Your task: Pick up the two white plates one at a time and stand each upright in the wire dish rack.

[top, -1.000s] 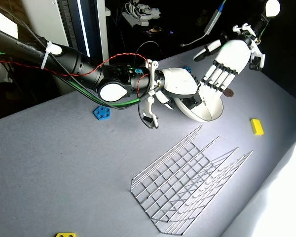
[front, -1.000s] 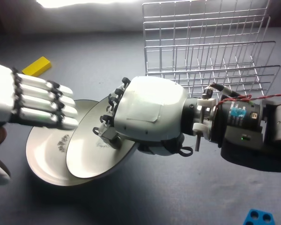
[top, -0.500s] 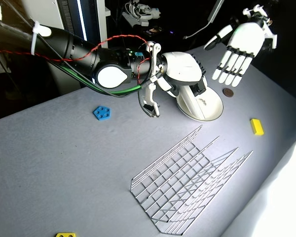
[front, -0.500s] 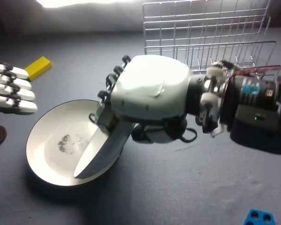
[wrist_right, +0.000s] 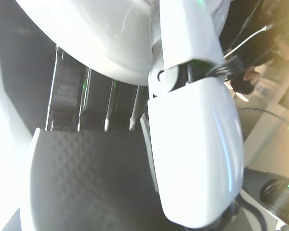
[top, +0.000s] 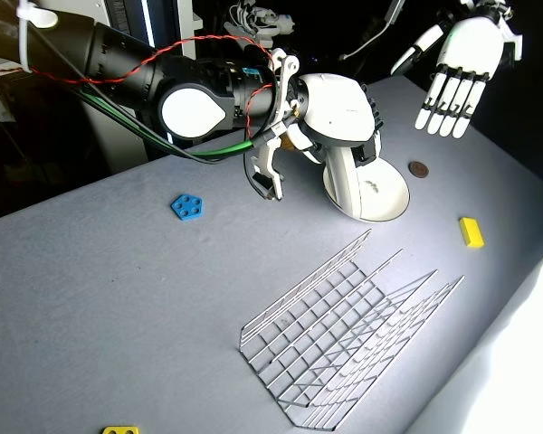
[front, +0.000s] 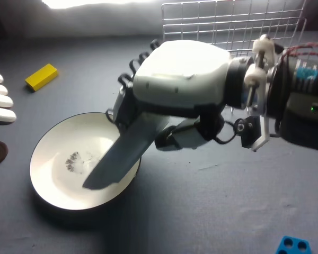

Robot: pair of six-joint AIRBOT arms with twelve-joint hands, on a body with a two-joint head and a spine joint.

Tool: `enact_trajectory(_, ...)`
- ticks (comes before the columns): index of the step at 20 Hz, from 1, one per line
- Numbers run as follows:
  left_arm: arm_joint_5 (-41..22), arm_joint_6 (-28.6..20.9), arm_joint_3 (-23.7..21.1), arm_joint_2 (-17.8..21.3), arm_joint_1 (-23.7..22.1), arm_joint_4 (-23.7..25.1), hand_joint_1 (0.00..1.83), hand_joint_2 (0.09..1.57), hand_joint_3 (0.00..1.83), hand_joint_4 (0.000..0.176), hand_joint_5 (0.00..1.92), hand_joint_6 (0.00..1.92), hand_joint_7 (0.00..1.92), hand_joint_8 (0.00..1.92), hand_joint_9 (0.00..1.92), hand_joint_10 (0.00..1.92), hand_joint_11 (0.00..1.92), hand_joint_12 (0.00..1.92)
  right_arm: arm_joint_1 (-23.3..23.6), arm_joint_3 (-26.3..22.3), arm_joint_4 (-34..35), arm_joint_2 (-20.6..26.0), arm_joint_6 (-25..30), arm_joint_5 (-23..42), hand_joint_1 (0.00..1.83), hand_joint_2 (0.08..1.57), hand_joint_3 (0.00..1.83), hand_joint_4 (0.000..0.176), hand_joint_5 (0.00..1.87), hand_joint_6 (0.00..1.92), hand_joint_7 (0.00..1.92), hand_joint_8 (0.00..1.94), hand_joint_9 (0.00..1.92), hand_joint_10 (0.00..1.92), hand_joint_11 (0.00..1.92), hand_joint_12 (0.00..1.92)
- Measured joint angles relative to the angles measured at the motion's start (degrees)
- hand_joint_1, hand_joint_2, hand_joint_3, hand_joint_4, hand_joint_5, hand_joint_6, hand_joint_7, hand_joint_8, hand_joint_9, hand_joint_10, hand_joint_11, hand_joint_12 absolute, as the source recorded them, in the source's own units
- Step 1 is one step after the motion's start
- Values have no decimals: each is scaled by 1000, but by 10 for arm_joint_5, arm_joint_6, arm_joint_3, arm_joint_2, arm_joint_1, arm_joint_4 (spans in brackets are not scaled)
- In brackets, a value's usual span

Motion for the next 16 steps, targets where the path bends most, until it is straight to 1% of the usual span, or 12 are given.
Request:
enact_trajectory(1, -2, -3, -6, 1, 0, 0, 0, 1066, 3, 0, 78, 9, 74, 9, 61, 9, 21, 12, 9, 0, 0, 4, 24, -11, 1501, 1041, 0, 0, 1049, 804, 1155, 569, 1140, 721, 865, 1414)
enact_trajectory(2, -2, -5, -11, 2, 0, 0, 0, 1068, 3, 0, 75, 7, 72, 7, 57, 7, 16, 10, 14, 0, 0, 7, 42, -17, 1500, 1051, 1, 0, 1016, 851, 1115, 631, 1137, 741, 842, 1442)
enact_trajectory(3, -6, -5, -14, 4, 0, 0, 0, 1068, 3, 0, 74, 6, 77, 9, 64, 9, 24, 14, 21, -1, 0, 11, 64, -26, 1500, 1053, 0, 0, 1014, 843, 1096, 668, 1150, 739, 832, 1447)
enact_trajectory(4, -8, -5, -17, 7, 0, -2, 0, 1069, 4, 0, 73, 5, 77, 8, 62, 8, 22, 14, 28, -2, 0, 13, 79, -33, 1500, 1054, 0, 0, 1016, 836, 1094, 673, 1157, 742, 819, 1457)
enact_trajectory(5, -9, -5, -17, 7, 0, -5, 0, 1069, 4, 0, 48, 0, 39, 1, 20, 1, 4, 2, 38, -5, 0, 16, 104, -47, 1500, 1053, 0, 0, 1026, 824, 1090, 683, 1155, 744, 821, 1454)
enact_trajectory(8, -8, -12, -17, 7, 0, -13, 0, 1067, 2, 0, 78, 12, 66, 12, 47, 13, 13, 6, 56, -7, -2, 19, 144, -62, 1500, 1051, 0, 0, 1039, 831, 1096, 684, 1119, 750, 847, 1430)
enact_trajectory(9, -9, -14, -16, 9, 0, -12, 0, 1068, 2, 0, 80, 12, 69, 12, 49, 13, 15, 7, 67, -9, -2, 24, 186, -76, 1500, 1051, 0, 0, 1040, 833, 1095, 686, 1118, 749, 847, 1429)
enact_trajectory(11, -8, -14, -16, 10, 0, -13, 0, 1068, 2, 0, 80, 12, 69, 12, 49, 13, 15, 7, 72, -9, -2, 30, 205, -82, 1500, 1051, 0, 0, 1040, 833, 1095, 686, 1118, 749, 847, 1429)
enact_trajectory(12, -7, -15, -16, 10, -2, -12, 0, 1061, 0, 0, 99, 17, 92, 19, 69, 19, 35, 17, 77, -9, -3, 34, 221, -83, 1499, 1055, 0, 0, 1022, 860, 1079, 700, 1120, 756, 847, 1432)
enact_trajectory(15, -7, -15, -16, 10, -7, -13, 0, 1072, 4, 0, 66, 0, 63, 3, 34, 0, 0, 0, 96, -9, -6, 47, 270, -86, 1501, 1051, 1, 0, 1037, 827, 1074, 713, 1132, 751, 849, 1422)
enact_trajectory(16, -7, -15, -16, 10, -12, -10, 0, 1071, 2, 0, 88, 7, 87, 10, 62, 10, 15, 7, 102, -9, -5, 53, 288, -85, 1501, 1052, 0, 0, 1036, 826, 1075, 712, 1130, 757, 848, 1424)
